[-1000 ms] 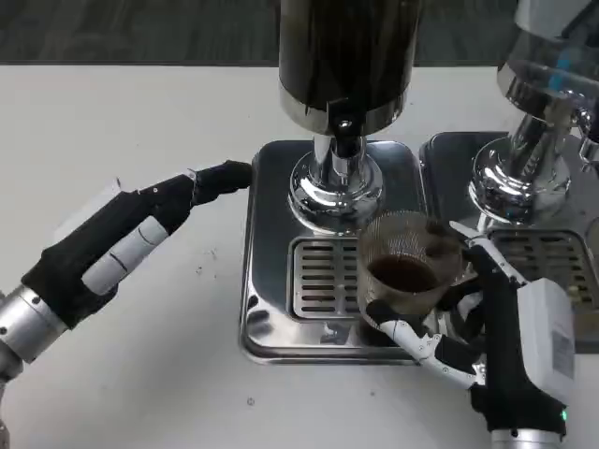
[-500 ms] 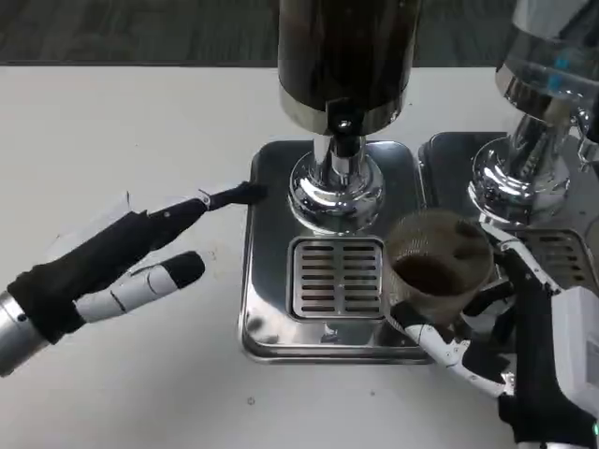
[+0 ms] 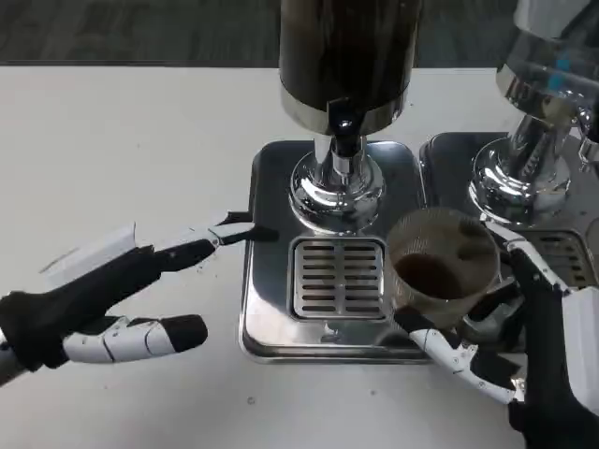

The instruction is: Grasp the cup under the faucet to collect the drink, then remove the cup.

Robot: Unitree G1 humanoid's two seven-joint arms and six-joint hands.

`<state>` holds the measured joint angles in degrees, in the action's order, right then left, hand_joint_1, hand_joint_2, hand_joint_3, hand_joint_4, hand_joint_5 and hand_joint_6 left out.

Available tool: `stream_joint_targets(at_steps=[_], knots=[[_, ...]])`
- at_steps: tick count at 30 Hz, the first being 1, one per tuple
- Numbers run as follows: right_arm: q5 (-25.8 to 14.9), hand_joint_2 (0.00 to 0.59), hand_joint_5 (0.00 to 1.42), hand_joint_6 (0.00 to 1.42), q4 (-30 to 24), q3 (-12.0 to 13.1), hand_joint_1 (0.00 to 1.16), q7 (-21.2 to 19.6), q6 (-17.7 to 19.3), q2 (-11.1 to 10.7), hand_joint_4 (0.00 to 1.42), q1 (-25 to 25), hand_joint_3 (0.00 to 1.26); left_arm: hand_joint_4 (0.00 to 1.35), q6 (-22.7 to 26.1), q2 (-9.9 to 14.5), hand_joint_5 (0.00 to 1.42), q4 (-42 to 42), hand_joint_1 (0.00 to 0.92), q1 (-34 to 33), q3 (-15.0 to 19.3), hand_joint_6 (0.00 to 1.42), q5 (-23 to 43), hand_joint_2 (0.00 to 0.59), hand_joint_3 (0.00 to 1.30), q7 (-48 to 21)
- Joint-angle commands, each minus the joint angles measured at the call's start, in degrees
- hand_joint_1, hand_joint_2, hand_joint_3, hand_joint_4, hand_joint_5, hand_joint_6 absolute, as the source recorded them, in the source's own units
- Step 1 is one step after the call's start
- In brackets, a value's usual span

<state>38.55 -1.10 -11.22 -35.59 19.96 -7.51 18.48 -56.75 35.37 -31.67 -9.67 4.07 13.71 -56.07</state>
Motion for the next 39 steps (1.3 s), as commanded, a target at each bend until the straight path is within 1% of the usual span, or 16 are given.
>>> stream_joint_targets(at_steps=[1,7,12,21,27,33,39], knots=[[-0.7,0.202,0.88,1.19,-4.42,0.77,0.75,0.47,1.93,-0.27,0.69,1.86,0.59,0.02,-1.63,2.06,0.0,2.26,0.0,1.56,-0.8,0.01,1.61,0.15,0.13,-1.03],[-0.66,0.2,0.89,1.2,-7.63,1.12,0.75,1.86,2.46,-0.57,0.7,4.67,0.59,0.01,-3.88,3.68,0.0,3.96,0.0,2.76,-1.92,0.01,2.55,0.15,0.13,-1.79],[-0.91,0.2,0.89,1.21,-9.9,1.43,0.75,2.63,2.99,-0.76,0.7,6.77,0.59,0.01,-5.29,4.44,0.0,4.55,0.0,3.13,-2.56,0.01,3.08,0.15,0.13,-1.9],[-0.86,0.2,0.9,1.21,-12.56,1.52,0.75,3.08,3.96,-0.35,0.71,9.9,0.61,0.01,-7.44,6.09,0.0,5.41,0.0,3.56,-4.14,0.01,4.74,0.149,0.13,-2.62],[-0.7,0.201,0.9,1.22,-14.31,1.67,0.76,3.1,4.5,-0.13,0.71,12.19,0.61,0.01,-10.23,7.51,0.0,6.21,0.0,4.13,-5.45,0.01,5.83,0.149,0.12,-3.33],[-0.64,0.201,0.91,1.22,-16.06,1.81,0.76,3.45,5.08,0.06,0.71,14.26,0.61,0.01,-14.22,8.99,0.0,7.12,0.0,4.75,-6.3,0.0,5.46,0.149,0.12,-2.58],[-0.66,0.2,0.91,1.23,-17.29,2.0,0.76,4.02,5.51,0.26,0.71,15.45,0.62,0.0,-16.12,10.44,0.0,8.4,0.0,5.65,-6.96,0.0,5.85,0.149,0.12,-1.54]])
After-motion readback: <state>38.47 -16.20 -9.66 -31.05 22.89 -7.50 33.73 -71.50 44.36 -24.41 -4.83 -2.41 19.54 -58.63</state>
